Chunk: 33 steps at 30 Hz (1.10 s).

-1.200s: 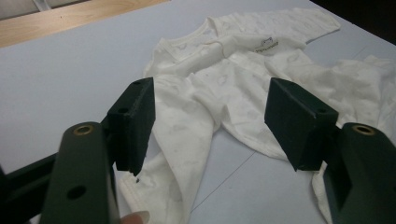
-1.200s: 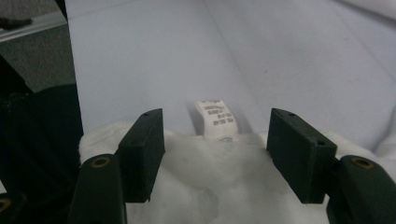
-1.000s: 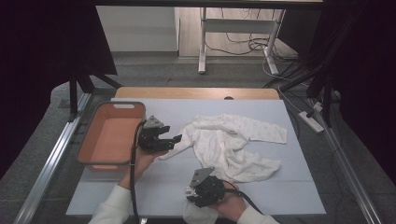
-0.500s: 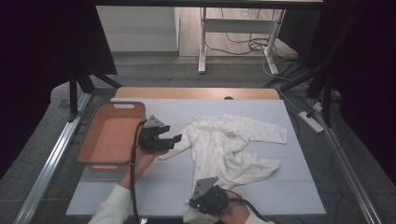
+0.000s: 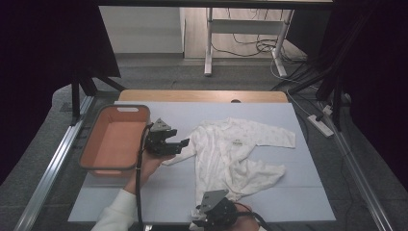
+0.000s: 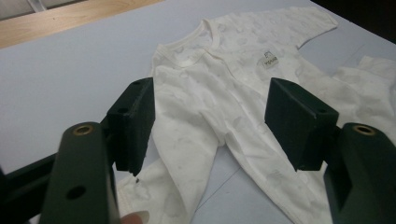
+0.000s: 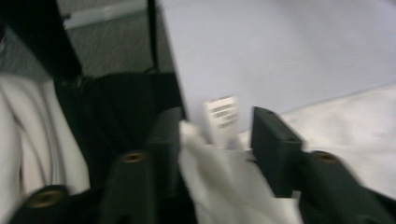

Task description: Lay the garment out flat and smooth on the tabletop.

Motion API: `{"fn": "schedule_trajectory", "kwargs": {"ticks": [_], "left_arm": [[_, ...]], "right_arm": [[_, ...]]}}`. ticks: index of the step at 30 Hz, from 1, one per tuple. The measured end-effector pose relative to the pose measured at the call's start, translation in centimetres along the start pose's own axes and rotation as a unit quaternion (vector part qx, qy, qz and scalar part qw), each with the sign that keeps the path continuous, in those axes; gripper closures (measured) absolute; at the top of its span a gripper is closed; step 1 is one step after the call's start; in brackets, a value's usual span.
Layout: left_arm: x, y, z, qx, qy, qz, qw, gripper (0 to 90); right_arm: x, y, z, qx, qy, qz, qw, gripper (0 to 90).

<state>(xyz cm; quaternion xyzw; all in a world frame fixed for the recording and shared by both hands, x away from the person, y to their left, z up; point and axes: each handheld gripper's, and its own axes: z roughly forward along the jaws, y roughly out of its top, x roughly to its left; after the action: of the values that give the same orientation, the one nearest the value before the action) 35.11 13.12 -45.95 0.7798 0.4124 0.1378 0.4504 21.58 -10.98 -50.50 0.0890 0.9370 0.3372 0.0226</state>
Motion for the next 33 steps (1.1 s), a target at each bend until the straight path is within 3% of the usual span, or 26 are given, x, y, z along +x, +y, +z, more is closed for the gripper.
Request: {"fn": "schedule_trajectory", "kwargs": {"ticks": [2,3,4,6,9,10,11,14,16,17,18,20,24,27,28,29,30,31,33], "left_arm": [[0.1,0.0,-0.1,-0.001,0.0,0.0,1.0,34.2],[0.1,0.0,-0.1,-0.002,0.0,-0.001,1.0,34.2],[0.2,0.0,-0.1,-0.002,0.001,-0.001,1.0,34.2],[0.2,0.0,-0.1,-0.002,0.001,-0.003,1.0,34.2],[0.2,0.0,-0.1,-0.002,0.001,-0.003,1.0,34.2],[0.1,0.0,-0.1,-0.002,0.001,-0.001,1.0,34.2],[0.1,0.0,-0.1,-0.002,0.001,-0.001,1.0,34.2],[0.0,0.0,0.0,0.0,0.001,-0.001,1.0,34.2],[0.0,0.0,0.1,0.0,0.0,0.0,1.0,34.2],[0.0,0.0,0.1,0.001,0.0,-0.001,1.0,34.2],[0.0,0.0,0.1,0.001,0.0,-0.001,1.0,34.2],[0.1,0.0,0.2,0.001,0.0,-0.002,1.0,34.2],[0.1,0.0,0.2,0.002,-0.001,-0.002,1.0,34.2],[0.1,0.0,0.2,0.002,-0.001,-0.002,1.0,34.2],[0.1,0.0,0.2,0.002,-0.001,-0.002,1.0,34.2],[0.1,0.0,0.2,0.002,-0.001,-0.002,1.0,34.2],[0.0,-0.1,0.3,0.003,-0.001,-0.002,1.0,34.2],[0.0,-0.1,0.3,0.003,-0.001,-0.002,1.0,34.2],[0.0,-0.1,0.3,0.003,-0.001,-0.002,1.0,34.2]], "right_arm": [[-1.0,-0.2,-1.5,-0.024,-0.023,0.019,0.9993,44.6],[-1.0,-0.2,-1.5,-0.024,-0.023,0.019,0.9993,44.6],[-2.3,-0.8,-3.0,-0.039,-0.049,0.04,0.9972,42.8],[-2.7,-1.0,-3.5,-0.043,-0.059,0.047,0.9962,42.7],[-4.5,-2.5,-5.8,-0.061,-0.103,0.073,0.9901,42.7],[-5.7,-3.7,-7.3,-0.065,-0.132,0.094,0.9846,42.8],[-5.7,-3.7,-7.3,-0.065,-0.132,0.094,0.9846,42.8],[-8.0,-6.0,-9.5,-0.062,-0.183,0.129,0.9727,42.9],[-9.0,-7.2,-10.4,-0.059,-0.204,0.145,0.9663,43.3],[-9.9,-8.5,-11.1,-0.048,-0.222,0.159,0.9608,43.6],[-9.9,-8.5,-11.1,-0.048,-0.222,0.159,0.9608,43.6],[-10.5,-9.7,-11.6,-0.037,-0.238,0.17,0.9556,44.3],[-11.5,-11.2,-11.9,-0.021,-0.245,0.186,0.9513,47.9],[-11.8,-11.5,-11.7,-0.019,-0.244,0.189,0.9511,52.1],[-12.0,-11.7,-11.4,-0.007,-0.242,0.186,0.9524,60.9],[-12.0,-11.7,-11.4,-0.007,-0.242,0.186,0.9524,60.9],[-12.2,-12.1,-11.0,0.018,-0.248,0.178,0.952,70.5],[-12.2,-12.1,-11.0,0.018,-0.248,0.178,0.952,70.5],[-12.4,-12.4,-10.8,0.032,-0.246,0.178,0.9522,80.5]]}}
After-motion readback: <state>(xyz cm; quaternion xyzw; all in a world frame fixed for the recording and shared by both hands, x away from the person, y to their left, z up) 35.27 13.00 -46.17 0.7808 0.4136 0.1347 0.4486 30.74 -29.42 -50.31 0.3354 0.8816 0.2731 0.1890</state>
